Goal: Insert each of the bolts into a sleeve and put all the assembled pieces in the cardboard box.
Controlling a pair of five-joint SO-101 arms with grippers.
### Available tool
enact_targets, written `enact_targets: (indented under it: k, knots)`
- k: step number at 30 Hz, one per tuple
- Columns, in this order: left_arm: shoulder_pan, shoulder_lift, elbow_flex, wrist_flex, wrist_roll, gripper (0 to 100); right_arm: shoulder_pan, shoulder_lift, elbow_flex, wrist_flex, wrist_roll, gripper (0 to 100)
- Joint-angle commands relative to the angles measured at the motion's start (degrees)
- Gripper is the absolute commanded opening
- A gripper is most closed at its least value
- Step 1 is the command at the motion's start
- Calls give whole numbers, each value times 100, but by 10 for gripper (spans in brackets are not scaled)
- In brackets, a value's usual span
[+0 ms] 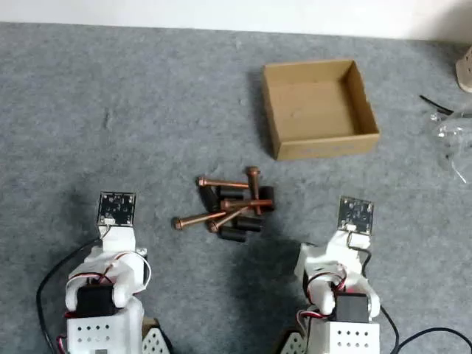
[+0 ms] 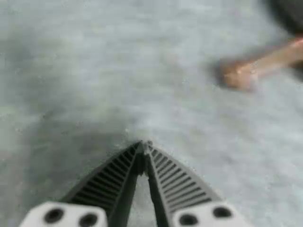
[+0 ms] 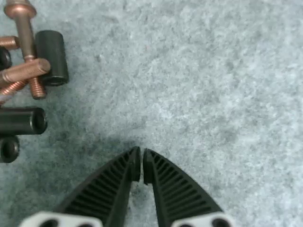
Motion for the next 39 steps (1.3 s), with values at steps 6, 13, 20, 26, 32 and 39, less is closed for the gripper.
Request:
enact_targets:
  k: [6, 13, 20, 26, 32, 39]
  knots:
    - [-1341, -84, -1200, -448, -2382, 7, -13, -66, 919, -866, -44, 6]
    - [-936, -57, -3011, -563, -1451, 11, -22, -66, 919, -1675, -9, 6]
    - [-215, 1446, -4189, -580, -1275, 11, 215, -57, 541, -1235, 1793, 6]
    - [277, 4233, -5218, -1152, -677, 11, 242, -57, 523, -1112, 1846, 6]
    - [725, 6475, -5631, -2268, -519, 11, 251, -57, 532, -1095, 1846, 6]
    - [1103, 8286, -5367, -3077, 9, 10, 259, -57, 514, -919, 1881, 6]
